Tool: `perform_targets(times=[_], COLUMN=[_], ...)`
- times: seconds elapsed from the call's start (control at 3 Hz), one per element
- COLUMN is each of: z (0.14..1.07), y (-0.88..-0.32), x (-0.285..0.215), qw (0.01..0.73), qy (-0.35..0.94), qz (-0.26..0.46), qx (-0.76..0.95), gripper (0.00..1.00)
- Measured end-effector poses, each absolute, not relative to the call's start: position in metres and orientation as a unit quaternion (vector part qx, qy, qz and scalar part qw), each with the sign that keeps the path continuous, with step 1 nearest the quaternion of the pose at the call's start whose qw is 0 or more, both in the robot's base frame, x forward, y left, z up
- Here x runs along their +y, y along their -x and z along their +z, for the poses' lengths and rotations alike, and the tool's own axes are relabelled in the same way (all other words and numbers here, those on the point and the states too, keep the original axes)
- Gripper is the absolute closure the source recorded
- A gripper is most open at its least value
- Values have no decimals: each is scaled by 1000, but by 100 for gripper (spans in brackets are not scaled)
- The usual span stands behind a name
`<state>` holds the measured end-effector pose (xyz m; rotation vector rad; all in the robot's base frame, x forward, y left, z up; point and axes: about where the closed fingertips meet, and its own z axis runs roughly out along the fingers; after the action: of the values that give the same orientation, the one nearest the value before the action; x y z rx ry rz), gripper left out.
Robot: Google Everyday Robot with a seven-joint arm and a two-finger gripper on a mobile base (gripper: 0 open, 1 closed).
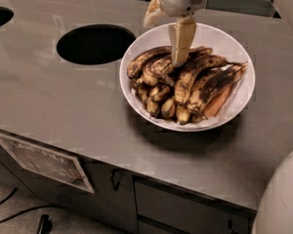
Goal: Pick banana from white bowl
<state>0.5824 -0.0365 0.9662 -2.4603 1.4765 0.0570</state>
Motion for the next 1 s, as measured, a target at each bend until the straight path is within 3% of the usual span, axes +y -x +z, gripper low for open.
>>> perform_targets(times=[0.33, 1.0], z=[966, 1036], y=[-582, -530], x=[-37, -50], qw=[135, 166], qy=[849, 831], qz=[20, -65], qx=[510, 527], gripper=[17, 0])
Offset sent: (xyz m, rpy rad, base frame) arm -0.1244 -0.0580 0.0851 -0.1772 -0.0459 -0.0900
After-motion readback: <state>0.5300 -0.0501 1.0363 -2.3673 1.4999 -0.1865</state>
